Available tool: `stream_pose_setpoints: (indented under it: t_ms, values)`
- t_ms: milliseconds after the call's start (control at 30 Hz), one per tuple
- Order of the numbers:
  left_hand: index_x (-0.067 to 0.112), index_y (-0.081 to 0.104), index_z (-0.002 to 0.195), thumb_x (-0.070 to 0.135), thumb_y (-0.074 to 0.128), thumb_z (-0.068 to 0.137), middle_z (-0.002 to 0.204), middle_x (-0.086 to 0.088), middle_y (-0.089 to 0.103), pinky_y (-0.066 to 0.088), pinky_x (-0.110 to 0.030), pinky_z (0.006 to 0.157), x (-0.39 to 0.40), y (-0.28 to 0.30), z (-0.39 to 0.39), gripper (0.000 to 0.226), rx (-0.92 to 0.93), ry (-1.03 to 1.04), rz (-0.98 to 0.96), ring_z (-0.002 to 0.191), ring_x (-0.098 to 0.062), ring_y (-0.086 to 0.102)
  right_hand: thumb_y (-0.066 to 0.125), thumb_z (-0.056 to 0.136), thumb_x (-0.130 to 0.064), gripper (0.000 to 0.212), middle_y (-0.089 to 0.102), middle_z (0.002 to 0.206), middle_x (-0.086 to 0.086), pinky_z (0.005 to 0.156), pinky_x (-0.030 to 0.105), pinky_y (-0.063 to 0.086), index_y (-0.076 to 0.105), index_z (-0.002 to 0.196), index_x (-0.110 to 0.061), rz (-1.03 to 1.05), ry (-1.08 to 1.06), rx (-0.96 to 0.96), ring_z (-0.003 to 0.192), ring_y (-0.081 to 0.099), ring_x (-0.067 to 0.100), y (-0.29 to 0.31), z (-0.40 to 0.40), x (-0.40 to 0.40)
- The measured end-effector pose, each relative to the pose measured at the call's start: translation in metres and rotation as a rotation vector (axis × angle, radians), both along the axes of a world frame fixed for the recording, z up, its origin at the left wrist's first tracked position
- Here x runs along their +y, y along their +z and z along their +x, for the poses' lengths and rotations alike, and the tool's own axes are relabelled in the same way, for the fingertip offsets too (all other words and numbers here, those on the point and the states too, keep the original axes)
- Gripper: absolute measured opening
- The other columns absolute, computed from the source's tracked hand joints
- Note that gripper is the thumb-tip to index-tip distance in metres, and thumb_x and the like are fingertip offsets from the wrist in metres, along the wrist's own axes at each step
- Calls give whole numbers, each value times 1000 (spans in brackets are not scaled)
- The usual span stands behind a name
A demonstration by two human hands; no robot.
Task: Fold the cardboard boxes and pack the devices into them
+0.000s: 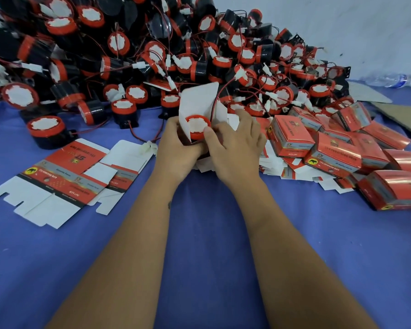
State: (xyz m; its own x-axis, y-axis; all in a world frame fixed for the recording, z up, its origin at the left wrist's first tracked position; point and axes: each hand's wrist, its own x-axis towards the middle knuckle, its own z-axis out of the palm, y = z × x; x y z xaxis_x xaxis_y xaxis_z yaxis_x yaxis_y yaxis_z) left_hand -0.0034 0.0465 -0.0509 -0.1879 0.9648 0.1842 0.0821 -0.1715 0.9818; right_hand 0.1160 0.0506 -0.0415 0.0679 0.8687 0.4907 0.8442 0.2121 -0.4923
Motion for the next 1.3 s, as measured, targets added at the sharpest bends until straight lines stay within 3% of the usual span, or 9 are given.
stream_pose_setpoints:
  t_ms: [100,233,333,500,633,733,933,1100,1300]
  values:
    - [28,56,119,13,69,74,107,10,69,55,-23,78,-2,5,-3,49,-173,14,-2,99,-4,65,55,94,-28,23,47,133,3,103,37,36,58,113,-17,191,170,302,123,41,17,8,-3,-7]
    - [24,60,117,13,52,61,122,-5,67,54,-42,93,-6,11,-7,58,-287,-25,-10,113,-27,63,55,85,-28,32,56,119,-9,79,13,48,48,116,-27,42,341,1017,100,55,-6,18,-11,-12]
    - [26,63,112,17,49,63,124,-7,66,53,-41,93,-9,13,-6,52,-309,-40,-21,115,-28,62,58,87,-33,62,51,140,-3,90,23,47,34,144,-29,-144,307,1253,117,55,6,19,-4,-4]
    - [36,64,109,32,61,81,110,12,69,55,-22,79,-8,12,-2,28,-188,-66,-24,101,-5,66,68,79,-27,67,64,128,9,88,29,51,41,140,-18,-108,261,1399,107,64,13,23,13,3]
    - [32,59,114,25,72,85,99,20,65,46,-5,60,-3,6,-1,33,-77,68,-15,81,12,62,60,94,-15,13,67,83,-7,69,19,47,67,102,-22,90,228,1213,74,57,2,26,13,0]
    - [27,64,111,21,73,84,94,18,67,47,-5,59,-2,5,-2,28,-41,114,-1,73,15,61,56,92,-1,22,49,62,-13,60,18,43,66,94,-21,206,233,1053,59,44,3,27,10,-5]
    - [32,69,106,28,78,81,100,9,73,55,-20,71,-1,5,-4,27,66,80,33,87,-1,68,42,84,-17,30,66,82,12,83,19,44,71,90,-11,59,522,936,86,62,13,32,1,-16]
    - [31,69,109,25,80,79,93,16,74,51,-10,63,-4,4,-4,33,44,74,43,84,3,68,62,92,-16,12,70,86,-1,83,9,41,72,90,-22,112,320,610,99,60,16,22,-9,-12]
    - [25,67,119,16,73,81,101,12,72,47,-6,62,-3,4,-1,40,4,113,57,85,7,65,66,87,-15,30,65,95,-10,106,28,31,63,116,-22,203,212,316,108,54,15,10,-5,-5]
